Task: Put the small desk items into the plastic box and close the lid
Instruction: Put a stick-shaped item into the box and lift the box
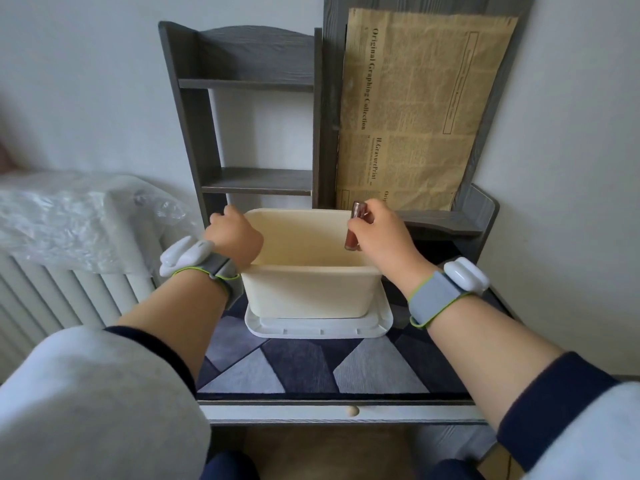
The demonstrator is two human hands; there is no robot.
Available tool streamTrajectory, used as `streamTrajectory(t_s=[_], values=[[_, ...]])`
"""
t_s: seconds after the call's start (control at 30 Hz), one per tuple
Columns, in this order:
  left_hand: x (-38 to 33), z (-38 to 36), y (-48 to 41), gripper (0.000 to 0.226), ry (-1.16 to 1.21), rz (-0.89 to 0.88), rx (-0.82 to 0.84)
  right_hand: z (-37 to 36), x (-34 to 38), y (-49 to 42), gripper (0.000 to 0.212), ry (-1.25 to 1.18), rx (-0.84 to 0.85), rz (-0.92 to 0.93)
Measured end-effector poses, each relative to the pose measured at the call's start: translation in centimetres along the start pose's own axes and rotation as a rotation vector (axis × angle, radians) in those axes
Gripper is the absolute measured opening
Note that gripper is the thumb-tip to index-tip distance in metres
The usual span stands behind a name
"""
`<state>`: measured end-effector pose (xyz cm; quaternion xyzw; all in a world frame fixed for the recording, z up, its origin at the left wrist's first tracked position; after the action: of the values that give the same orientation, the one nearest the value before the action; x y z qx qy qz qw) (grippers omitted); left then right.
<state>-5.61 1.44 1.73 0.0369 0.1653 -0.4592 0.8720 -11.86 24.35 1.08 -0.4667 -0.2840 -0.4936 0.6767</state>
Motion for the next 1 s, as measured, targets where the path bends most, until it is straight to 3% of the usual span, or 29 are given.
streamTrajectory(t_s=[0.13, 0.53, 0.77, 1.0], values=[[0.7, -0.6, -0.7, 0.039, 0.075, 0.124, 0.065, -0.3, -0.1, 0.0, 0.015, 0.111, 0.019, 0.020], [0.9, -0.3, 0.0, 0.041, 0.182, 0.006, -0.018, -0.2, 1.4, -0.5, 0.010, 0.134, 0.039, 0.046], [1.9, -0.8, -0.2, 0.034, 0.202, -0.051, -0.112, -5.5, 2.8, -0.3, 0.009, 0.074, 0.213, 0.024], [2.5, -1.2, 0.3, 0.031, 0.240, -0.061, -0.219, -11.7, 3.6, -0.1, 0.030, 0.047, 0.370, 0.031]])
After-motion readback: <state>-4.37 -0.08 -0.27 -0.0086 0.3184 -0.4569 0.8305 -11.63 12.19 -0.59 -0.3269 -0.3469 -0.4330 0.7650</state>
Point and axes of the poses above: each hand's wrist, its own y-axis away from the middle knuckle, its own z-axis out of the back of the hand, x = y × z, the point moved 7 cm from there along -y, towards the middle knuckle, and after that the axes turned 8 degrees about -y, right-handed, at the moved point
